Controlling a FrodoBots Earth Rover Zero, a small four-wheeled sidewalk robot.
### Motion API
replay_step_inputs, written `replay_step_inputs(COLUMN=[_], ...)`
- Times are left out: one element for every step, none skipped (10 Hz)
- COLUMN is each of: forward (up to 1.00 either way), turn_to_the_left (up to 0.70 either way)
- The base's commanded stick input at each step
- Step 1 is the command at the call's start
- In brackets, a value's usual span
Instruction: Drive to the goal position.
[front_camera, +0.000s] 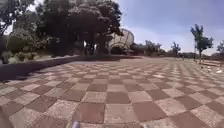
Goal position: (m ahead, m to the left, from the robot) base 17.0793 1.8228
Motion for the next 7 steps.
replay_step_inputs(forward=[0.70,0.70,0.70,0.70,0.70,0.70,0.70], turn_to_the_left=[0.00,0.00,0.00,0.00,0.00,0.00,0.00])
